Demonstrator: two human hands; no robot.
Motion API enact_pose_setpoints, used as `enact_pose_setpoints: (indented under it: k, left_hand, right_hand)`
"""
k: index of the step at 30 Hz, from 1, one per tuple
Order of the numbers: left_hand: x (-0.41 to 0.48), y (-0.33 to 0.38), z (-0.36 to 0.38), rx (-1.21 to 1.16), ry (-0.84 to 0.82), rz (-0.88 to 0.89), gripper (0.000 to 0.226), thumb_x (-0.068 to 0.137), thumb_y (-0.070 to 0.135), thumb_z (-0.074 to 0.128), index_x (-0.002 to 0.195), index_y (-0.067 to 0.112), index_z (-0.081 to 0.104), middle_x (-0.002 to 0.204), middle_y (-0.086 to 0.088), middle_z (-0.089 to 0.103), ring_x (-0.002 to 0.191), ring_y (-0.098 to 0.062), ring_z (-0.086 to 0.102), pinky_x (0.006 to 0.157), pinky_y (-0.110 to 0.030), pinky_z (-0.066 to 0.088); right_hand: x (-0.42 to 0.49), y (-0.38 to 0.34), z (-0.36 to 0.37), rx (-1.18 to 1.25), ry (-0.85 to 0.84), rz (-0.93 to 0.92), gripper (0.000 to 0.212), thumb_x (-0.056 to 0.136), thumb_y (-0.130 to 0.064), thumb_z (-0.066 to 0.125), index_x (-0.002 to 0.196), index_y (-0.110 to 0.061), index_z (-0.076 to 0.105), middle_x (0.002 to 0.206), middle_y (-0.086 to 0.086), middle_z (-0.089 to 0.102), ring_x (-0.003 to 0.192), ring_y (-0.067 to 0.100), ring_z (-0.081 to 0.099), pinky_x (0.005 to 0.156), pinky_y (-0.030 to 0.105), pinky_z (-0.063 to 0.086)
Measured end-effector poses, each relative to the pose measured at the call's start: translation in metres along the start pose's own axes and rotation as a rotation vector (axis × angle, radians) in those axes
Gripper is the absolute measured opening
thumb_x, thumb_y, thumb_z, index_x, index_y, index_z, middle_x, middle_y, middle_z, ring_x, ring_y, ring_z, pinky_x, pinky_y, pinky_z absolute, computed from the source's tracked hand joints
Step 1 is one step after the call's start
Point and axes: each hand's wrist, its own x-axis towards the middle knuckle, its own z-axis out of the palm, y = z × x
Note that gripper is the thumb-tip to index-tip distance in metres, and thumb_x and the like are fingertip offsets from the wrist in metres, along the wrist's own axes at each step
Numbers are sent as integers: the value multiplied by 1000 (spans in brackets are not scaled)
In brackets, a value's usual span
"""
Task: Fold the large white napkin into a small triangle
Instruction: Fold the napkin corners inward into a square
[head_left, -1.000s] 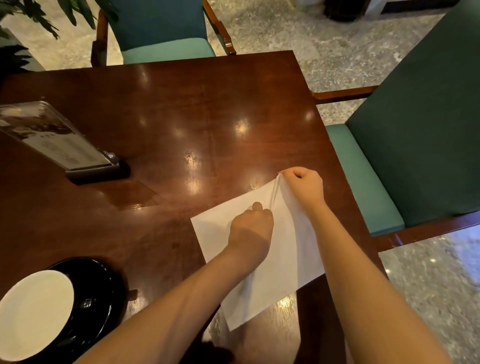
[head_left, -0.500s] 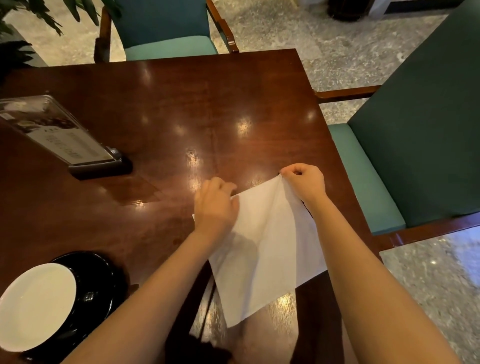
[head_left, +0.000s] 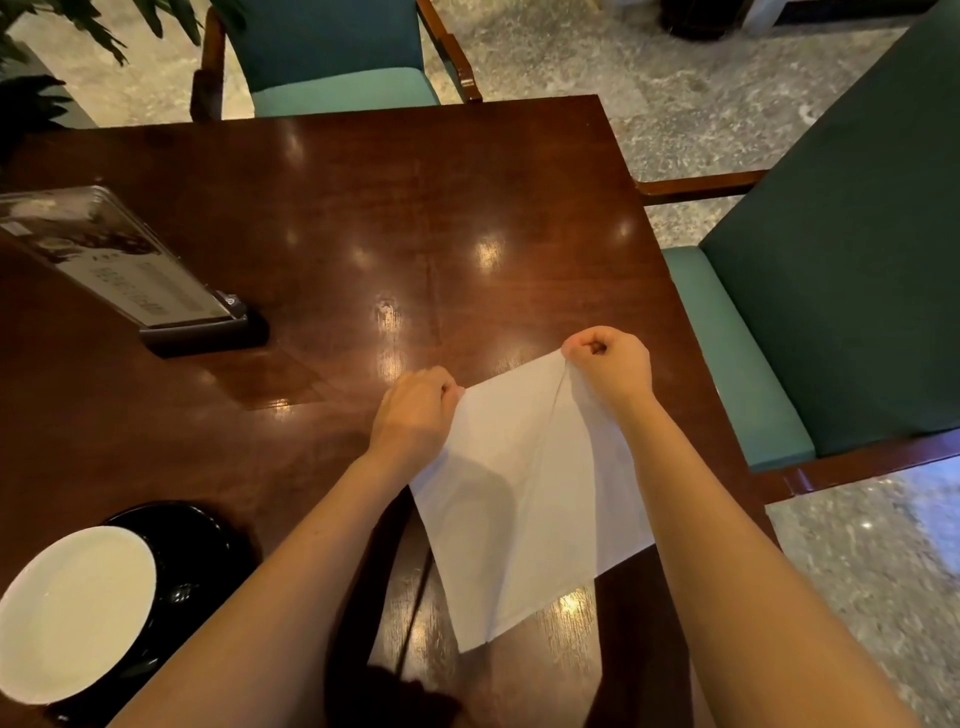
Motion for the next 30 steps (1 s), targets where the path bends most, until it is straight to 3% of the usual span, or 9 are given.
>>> enact_pose_setpoints:
  k: [5, 9, 11, 13, 19, 22, 24, 27, 30]
  left_hand:
    - [1, -1, -1, 101, -31, -4, 18, 99, 30, 35, 89, 16, 40, 61, 2, 51, 63, -24, 47, 58, -35, 32]
    - [-6, -10, 7, 214, 181, 118, 35, 95, 40, 30, 84, 12, 48, 47, 5, 44, 44, -22, 46, 41, -28, 23]
    - [-10, -14, 13, 294, 270, 177, 36, 91, 38, 34, 76, 11, 53, 44, 3, 46, 38, -20, 46, 36, -24, 24]
    - [-14, -17, 19, 341, 329, 186, 33, 92, 36, 39, 77, 12, 56, 53, 1, 51, 46, -20, 50, 40, -28, 33]
    - [-33, -1, 16, 247, 302, 200, 40, 83, 33, 44, 112, 8, 57, 103, -12, 57, 95, -31, 51, 79, -40, 39]
    - [-76, 12, 33, 158, 97, 320, 52, 90, 37, 39, 136, 11, 44, 143, -10, 43, 135, -28, 33, 111, -46, 18]
    - [-97, 11, 46, 247, -8, 331, 57, 95, 46, 29, 143, 14, 34, 153, -7, 26, 143, -23, 15, 113, -45, 3]
    - [-102, 9, 47, 283, -52, 297, 67, 96, 55, 15, 144, 12, 31, 154, -9, 22, 143, -24, 12, 113, -44, 1]
    - [-112, 16, 37, 239, -73, 277, 78, 88, 61, 30, 148, 13, 19, 156, -6, 6, 144, -22, -4, 114, -39, -7]
  right_hand:
    - [1, -1, 3, -33, 31, -26, 25, 92, -14, 46, 90, -12, 71, 93, -1, 67, 82, 14, 56, 76, 30, 46]
    - [-1, 1, 4, -13, 46, -46, 34, 93, -29, 50, 69, -7, 63, 70, 3, 60, 62, 15, 48, 74, 34, 42]
    - [-2, 2, 6, -4, 61, -30, 19, 85, -28, 59, 73, -15, 67, 76, 3, 67, 67, 13, 55, 78, 34, 46]
    - [-2, 3, 11, -48, 114, -33, 10, 81, -23, 61, 76, -22, 69, 79, 0, 68, 79, 13, 58, 86, 37, 43]
    - [-9, 5, 23, -260, 255, -147, 13, 91, -25, 53, 85, -22, 64, 80, -5, 56, 90, 19, 48, 77, 30, 22]
    - [-13, -1, 18, -330, 197, -161, 18, 95, -27, 48, 102, -20, 63, 93, -2, 57, 100, 22, 48, 84, 33, 27]
    - [-24, -1, 14, -410, 113, -201, 30, 96, -29, 45, 122, -17, 55, 116, 5, 57, 111, 25, 45, 94, 36, 31]
    - [-71, 11, 11, -451, 26, -449, 41, 94, -26, 49, 132, -9, 46, 134, 12, 48, 123, 30, 41, 103, 41, 33]
    - [-139, 33, 8, -464, -24, -616, 44, 92, -26, 48, 133, -9, 46, 143, 12, 42, 133, 28, 36, 111, 43, 28]
